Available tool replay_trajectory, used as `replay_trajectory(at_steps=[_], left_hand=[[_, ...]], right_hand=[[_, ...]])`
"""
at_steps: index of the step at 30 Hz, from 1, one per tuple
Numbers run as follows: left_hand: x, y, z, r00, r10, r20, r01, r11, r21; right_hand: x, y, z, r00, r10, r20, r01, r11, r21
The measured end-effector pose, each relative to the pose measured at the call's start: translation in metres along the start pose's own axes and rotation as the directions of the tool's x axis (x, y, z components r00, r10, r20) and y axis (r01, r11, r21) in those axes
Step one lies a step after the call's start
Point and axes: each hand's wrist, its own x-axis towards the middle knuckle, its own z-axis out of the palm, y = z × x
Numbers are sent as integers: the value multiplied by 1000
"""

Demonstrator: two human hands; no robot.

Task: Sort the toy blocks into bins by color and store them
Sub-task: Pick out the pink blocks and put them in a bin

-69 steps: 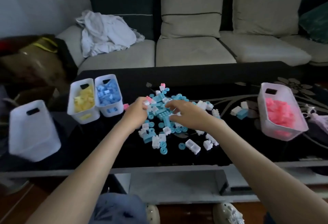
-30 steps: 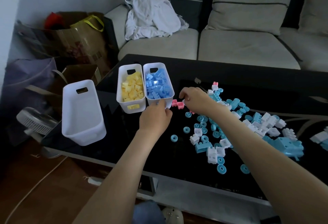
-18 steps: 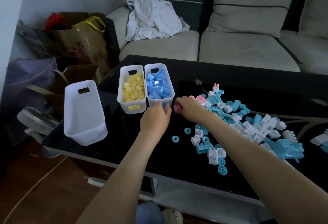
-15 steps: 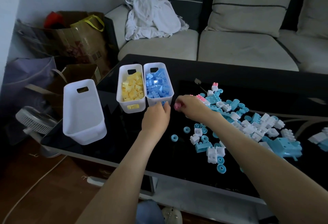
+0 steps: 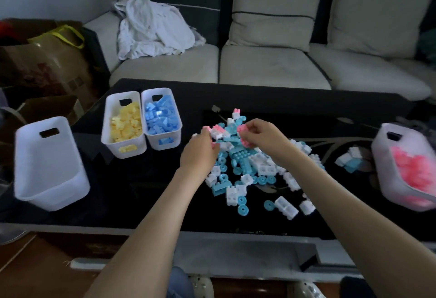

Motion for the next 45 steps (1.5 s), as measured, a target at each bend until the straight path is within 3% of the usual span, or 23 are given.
replay_trajectory(at_steps=[4, 9, 12, 15, 18, 20, 24, 30, 34, 38, 42, 45], left_hand=[[-3, 63, 12, 990, 140, 20, -139, 988, -62], [-21, 149, 38, 947, 317, 59, -303, 938, -166], [-34, 188, 56, 919, 385, 90, -343, 890, -299], [-46, 219, 81, 880, 456, 131, -381, 844, -377], [-53, 242, 104, 862, 485, 144, -388, 816, -427], [-57, 256, 116, 853, 498, 156, -384, 801, -459], [-65, 283, 138, 841, 520, 148, -391, 774, -497], [-64, 309, 165, 815, 575, 77, -508, 771, -385], [-53, 313, 181, 810, 571, 133, -540, 815, -211], [-48, 314, 185, 823, 527, 211, -467, 840, -277], [-48, 310, 180, 765, 530, 366, -318, 804, -502], [-49, 308, 175, 748, 514, 421, -220, 790, -573]], right_hand=[[-26, 21, -60, 982, 105, -157, -92, 992, 89], [-66, 41, -145, 933, 99, -347, -86, 995, 54], [-90, 49, -188, 874, 48, -484, -126, 984, -129], [-111, 64, -223, 792, -65, -607, -236, 884, -403], [-120, 80, -244, 804, 85, -589, -363, 854, -373], [-124, 91, -252, 841, 156, -518, -348, 889, -298], [-134, 99, -266, 876, 51, -480, -236, 913, -333], [-149, 109, -275, 906, 89, -413, -357, 686, -634], [-143, 121, -266, 902, -53, -428, -299, 638, -709], [-132, 124, -267, 885, -73, -460, -282, 701, -655], [-125, 122, -264, 872, -105, -478, -243, 756, -608], [-125, 121, -262, 864, -139, -484, -208, 777, -594]])
